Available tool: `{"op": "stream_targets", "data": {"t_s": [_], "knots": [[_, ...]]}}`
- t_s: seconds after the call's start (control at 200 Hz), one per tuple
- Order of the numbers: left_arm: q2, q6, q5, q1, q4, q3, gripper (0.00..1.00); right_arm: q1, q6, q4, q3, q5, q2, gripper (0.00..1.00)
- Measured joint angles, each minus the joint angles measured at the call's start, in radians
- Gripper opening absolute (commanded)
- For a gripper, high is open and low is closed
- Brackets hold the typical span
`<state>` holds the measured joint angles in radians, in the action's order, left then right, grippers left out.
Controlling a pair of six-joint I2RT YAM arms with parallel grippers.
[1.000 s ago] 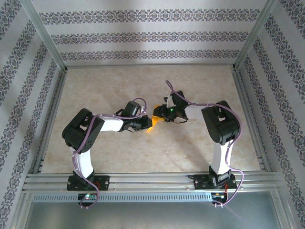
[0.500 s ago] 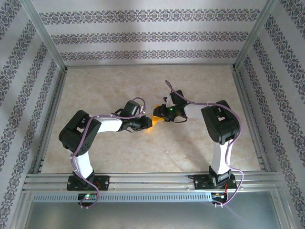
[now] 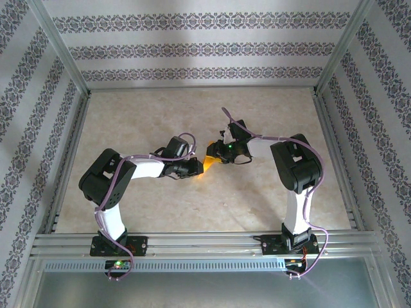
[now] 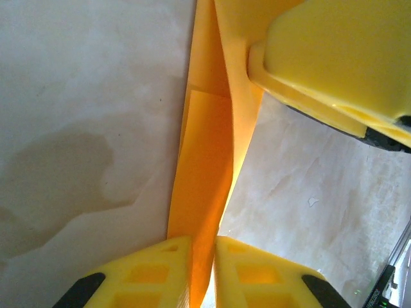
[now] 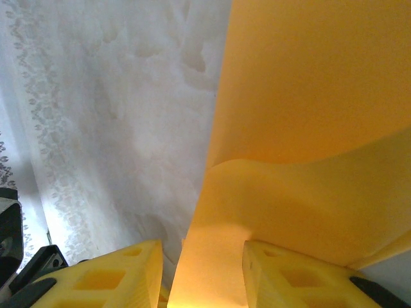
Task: Fold a paper plane with a square sheet of paper (pick it up from the middle)
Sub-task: Fold the wing for the fifth time at the center of the table.
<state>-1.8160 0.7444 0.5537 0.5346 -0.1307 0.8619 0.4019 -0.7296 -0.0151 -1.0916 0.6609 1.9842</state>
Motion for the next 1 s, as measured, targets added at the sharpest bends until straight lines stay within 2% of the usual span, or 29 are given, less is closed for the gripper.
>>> {"op": "stream_targets", "data": {"t_s": [0.255, 0.545, 0.999], "knots": [[-0.006, -0.007, 0.0, 0.0, 0.0, -0.002, 0.13, 0.0, 0.0, -0.011, -0.006, -0.002, 0.002, 0.41], [0.014, -0.008, 0.0, 0.0, 0.027, -0.002, 0.17, 0.0, 0.0, -0.021, -0.013, -0.004, 0.005, 0.4], [0.019, -0.01, 0.0, 0.0, 0.042, -0.022, 0.13, 0.0, 0.0, -0.038, -0.022, -0.009, 0.009, 0.4]]}}
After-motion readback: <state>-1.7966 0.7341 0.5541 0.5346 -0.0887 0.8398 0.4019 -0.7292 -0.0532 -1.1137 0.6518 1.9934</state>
